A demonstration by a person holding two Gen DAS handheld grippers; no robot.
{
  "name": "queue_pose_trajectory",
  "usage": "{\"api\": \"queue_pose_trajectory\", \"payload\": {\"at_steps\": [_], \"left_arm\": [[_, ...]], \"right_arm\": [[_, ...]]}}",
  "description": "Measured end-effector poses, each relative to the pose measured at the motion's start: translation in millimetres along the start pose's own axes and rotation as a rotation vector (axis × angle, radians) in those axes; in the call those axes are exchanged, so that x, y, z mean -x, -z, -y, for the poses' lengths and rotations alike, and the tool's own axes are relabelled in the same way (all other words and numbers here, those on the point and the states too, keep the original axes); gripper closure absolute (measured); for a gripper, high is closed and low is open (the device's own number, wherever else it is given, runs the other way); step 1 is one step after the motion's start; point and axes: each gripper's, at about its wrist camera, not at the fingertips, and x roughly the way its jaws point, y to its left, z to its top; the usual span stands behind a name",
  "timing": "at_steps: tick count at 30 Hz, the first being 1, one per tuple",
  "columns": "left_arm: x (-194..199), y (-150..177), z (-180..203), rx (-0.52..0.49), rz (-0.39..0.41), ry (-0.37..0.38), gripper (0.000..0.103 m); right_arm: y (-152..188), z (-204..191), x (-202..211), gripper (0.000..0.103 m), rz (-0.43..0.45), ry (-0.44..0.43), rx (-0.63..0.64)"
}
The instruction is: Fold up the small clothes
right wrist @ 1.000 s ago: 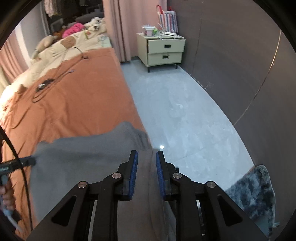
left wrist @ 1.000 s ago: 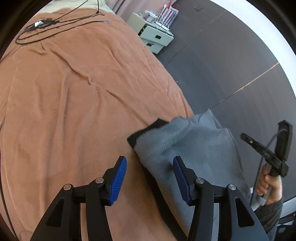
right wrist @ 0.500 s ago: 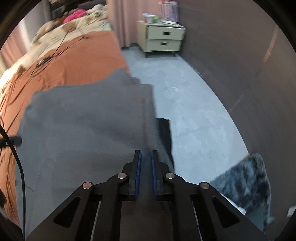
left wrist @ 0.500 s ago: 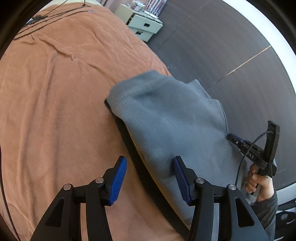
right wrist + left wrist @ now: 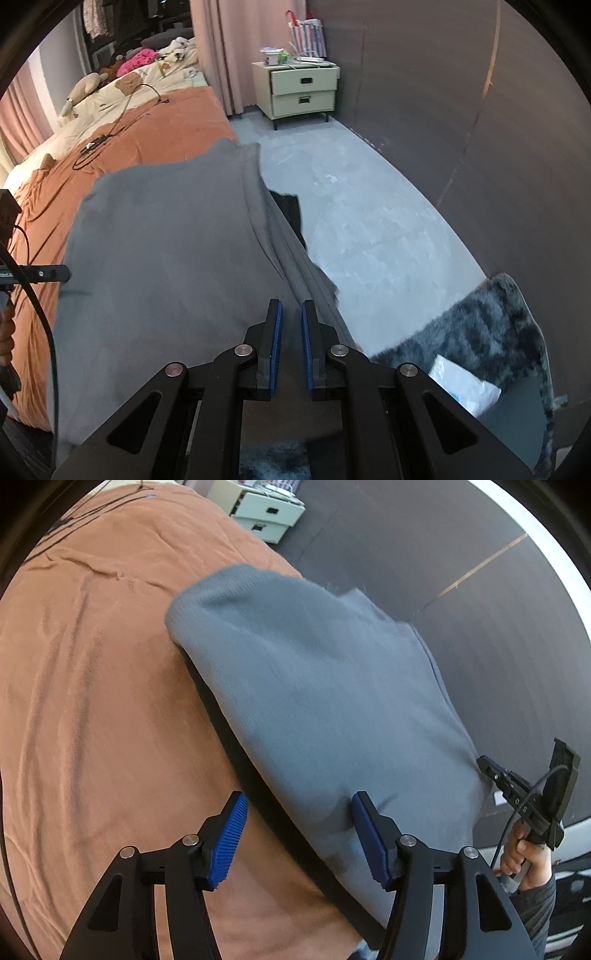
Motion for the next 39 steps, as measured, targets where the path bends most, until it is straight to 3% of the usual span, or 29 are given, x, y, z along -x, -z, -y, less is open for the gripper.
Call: {"api": "queue_pose_trajectory", "payload": {"at_steps": [5, 11, 20, 22, 24, 26, 30, 33, 36, 39], "left_arm": [[5.4, 12.8, 9.9, -0.031, 0.003, -0.026, 0.042], [31.4, 26.9, 14.6, -0.059, 0.019, -0.056, 0.04], [103.6, 61.2, 30.8, -0.122, 0.13, -0.111, 0.022], [114.2, 69.8, 35.2, -0.134, 0.153, -0.123, 0.018], [131.8, 80.6, 37.1, -0.137, 0.18, -0.132, 0.015], [143.8, 86.9, 38.0, -0.139, 0.197, -0.14, 0.014], [163.5, 104.3, 44.3, -0.157, 0.228, -0.155, 0.011], [182.1, 118.0, 45.2, -0.16, 0.28, -0.15, 0.0], [200.4, 131.9, 44.6, -0.17, 0.311, -0.146, 0.0], [218.9, 146.9, 41.4, -0.155, 0.327, -0.136, 0.0]], "right_arm": [[36.3, 8.5, 10.6, 0.097, -0.067, 0.125, -0.08], [50.4, 7.5, 33.1, 0.093, -0.021, 0.119, -0.184], [94.0, -21.6, 108.1, 0.092, 0.062, 0.054, -0.181], [103.5, -20.9, 117.8, 0.08, 0.082, 0.048, -0.183], [113.0, -23.1, 130.8, 0.057, 0.099, 0.049, -0.195], [122.5, -24.0, 139.5, 0.05, 0.11, 0.025, -0.211], [140.6, -28.3, 154.6, 0.025, 0.134, 0.035, -0.208], [154.5, -30.5, 170.1, 0.014, 0.15, 0.022, -0.233], [162.2, -33.5, 182.9, 0.005, 0.155, 0.001, -0.256], [168.5, -43.7, 197.4, 0.0, 0.173, 0.036, -0.23]]}}
